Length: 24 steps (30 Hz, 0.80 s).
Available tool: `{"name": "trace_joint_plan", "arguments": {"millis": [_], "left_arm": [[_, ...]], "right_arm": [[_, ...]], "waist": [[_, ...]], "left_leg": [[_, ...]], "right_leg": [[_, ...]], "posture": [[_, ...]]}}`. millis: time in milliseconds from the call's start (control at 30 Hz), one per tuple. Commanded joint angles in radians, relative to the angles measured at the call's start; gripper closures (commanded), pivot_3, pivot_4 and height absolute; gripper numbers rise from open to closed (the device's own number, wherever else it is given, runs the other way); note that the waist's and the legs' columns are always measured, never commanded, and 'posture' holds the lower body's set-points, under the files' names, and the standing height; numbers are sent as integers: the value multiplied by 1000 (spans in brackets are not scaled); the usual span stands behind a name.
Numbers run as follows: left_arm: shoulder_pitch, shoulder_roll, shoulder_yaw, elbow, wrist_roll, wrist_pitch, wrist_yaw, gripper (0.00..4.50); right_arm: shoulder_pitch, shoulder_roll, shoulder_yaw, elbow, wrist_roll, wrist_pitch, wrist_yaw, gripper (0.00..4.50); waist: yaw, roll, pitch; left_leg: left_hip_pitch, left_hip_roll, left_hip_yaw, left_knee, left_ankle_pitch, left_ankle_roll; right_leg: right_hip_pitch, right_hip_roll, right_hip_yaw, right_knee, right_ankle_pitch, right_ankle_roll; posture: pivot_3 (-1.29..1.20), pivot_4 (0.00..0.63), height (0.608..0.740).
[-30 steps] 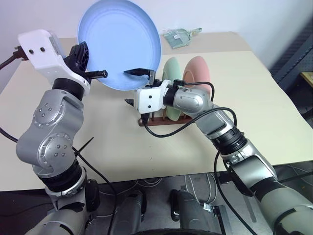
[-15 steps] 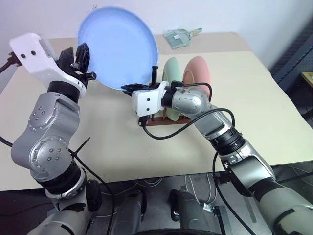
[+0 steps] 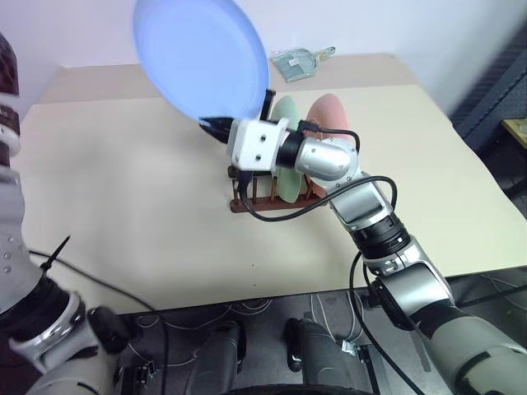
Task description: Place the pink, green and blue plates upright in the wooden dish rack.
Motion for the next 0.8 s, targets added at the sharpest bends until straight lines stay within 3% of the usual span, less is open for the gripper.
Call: {"name": "trace_joint_plan", "arguments": {"millis": [33,233,500,800], "left_arm": [[172,41,-48,-31,21,-69,-198,30],[459,54,-234,-121,55,-124,-425,30],[566,23,-387,-146,97,-194,-529,30],[558,25,-397,-127,111,-210,-548,30]], "right_arm": [[-36,54,-101,-149,217,190,18,4500],[12,150,-232,-371,616,641,-87,4500],[113,246,-341,-469,909,982,-374,4500],[132,307,-433,-422,1076,1103,-616,4500]], "waist": [[0,0,0],[1,0,0],[-1,3,0],[-2,5,0]], "left_leg": [[0,0,0,0,0,0],[0,0,0,-2,-2,-2],[0,1,0,-7,-2,-2],[-2,1,0,-7,-1,0]], "right_leg": [[0,0,0,0,0,0],[-1,-1,3,-1,-2,-4],[-6,-2,5,-2,-3,-11],[-7,-1,5,-2,-3,-11]], "posture": [[0,150,740],[0,150,740],[0,150,740],[0,150,740]]}}
